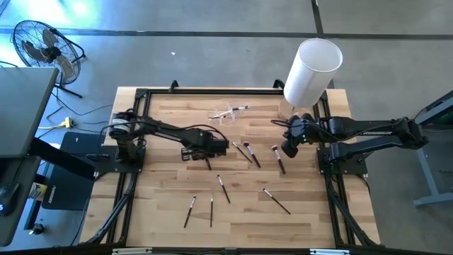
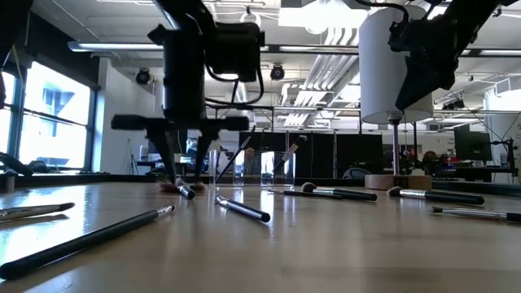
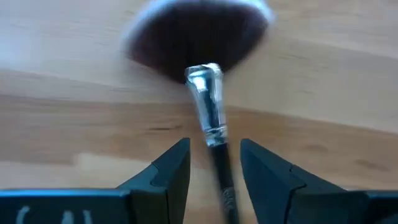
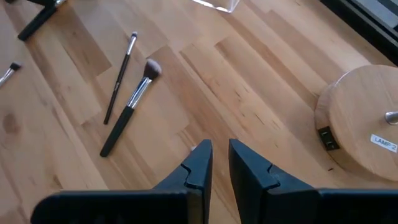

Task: Put items in baskets/containers
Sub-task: Put the black highlighter brush into the transparent organizer

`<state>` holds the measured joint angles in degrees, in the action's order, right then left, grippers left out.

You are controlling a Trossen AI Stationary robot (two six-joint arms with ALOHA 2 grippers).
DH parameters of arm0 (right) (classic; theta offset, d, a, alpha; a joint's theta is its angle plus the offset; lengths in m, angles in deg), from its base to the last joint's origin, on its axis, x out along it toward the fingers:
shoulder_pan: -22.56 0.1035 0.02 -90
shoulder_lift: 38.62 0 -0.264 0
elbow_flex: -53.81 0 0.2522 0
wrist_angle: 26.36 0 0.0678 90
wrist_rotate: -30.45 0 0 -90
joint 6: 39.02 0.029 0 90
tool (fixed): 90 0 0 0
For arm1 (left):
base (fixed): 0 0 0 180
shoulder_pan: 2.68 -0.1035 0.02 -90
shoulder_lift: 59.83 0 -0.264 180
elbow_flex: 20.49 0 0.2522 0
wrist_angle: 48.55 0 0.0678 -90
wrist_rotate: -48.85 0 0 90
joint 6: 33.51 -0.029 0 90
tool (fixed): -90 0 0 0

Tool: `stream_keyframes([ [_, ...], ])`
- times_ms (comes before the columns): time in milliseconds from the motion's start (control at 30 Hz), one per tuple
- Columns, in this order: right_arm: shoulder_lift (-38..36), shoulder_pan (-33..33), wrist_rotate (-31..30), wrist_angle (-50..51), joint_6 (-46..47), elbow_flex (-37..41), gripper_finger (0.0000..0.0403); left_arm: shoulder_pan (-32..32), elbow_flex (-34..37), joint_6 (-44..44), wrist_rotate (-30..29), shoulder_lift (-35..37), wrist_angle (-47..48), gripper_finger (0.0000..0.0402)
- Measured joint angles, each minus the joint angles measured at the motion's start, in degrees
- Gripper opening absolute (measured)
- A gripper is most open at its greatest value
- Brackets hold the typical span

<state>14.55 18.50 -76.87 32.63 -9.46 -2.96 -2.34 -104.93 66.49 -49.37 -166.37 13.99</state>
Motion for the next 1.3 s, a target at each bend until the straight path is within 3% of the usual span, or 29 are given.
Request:
stream_keyframes([
  [467,0.0,0.0,1.3,1.4,-3.1,0.0,0.0048,-1.7,0.1,0.8,-4.6,-3.5,-0.2,0.0137],
  [633,0.0,0.0,1.3,2.5,-4.5,0.0,0.0048,-3.5,0.1,-8.1,-3.7,-5.9,-1.1,0.0123],
  [800,0.0,0.0,1.3,3.2,-4.6,0.0,0.0047,-4.1,0.0,-16.3,-0.9,-6.1,-0.8,0.0037],
  [867,0.0,0.0,1.3,3.4,-4.6,0.0,0.0049,-4.1,0.0,-18.6,-0.7,-6.2,-0.6,0.0037],
  [967,0.0,0.0,1.2,3.5,-4.6,0.0,0.0047,-5.1,-0.3,-31.5,3.7,-5.4,0.8,0.0037],
  [1067,0.0,0.0,1.2,3.4,-4.6,0.0,0.0046,-5.2,-2.4,-38.4,6.8,-5.3,5.7,0.0037],
  [1233,0.0,0.0,1.2,3.3,-3.7,0.0,0.0049,-3.8,-4.4,-45.6,8.4,-2.7,7.6,0.0037],
  [1300,0.0,0.0,1.2,3.3,-2.9,0.0,0.0047,-3.2,-5.2,-47.4,9.5,-1.1,3.6,0.0037],
])
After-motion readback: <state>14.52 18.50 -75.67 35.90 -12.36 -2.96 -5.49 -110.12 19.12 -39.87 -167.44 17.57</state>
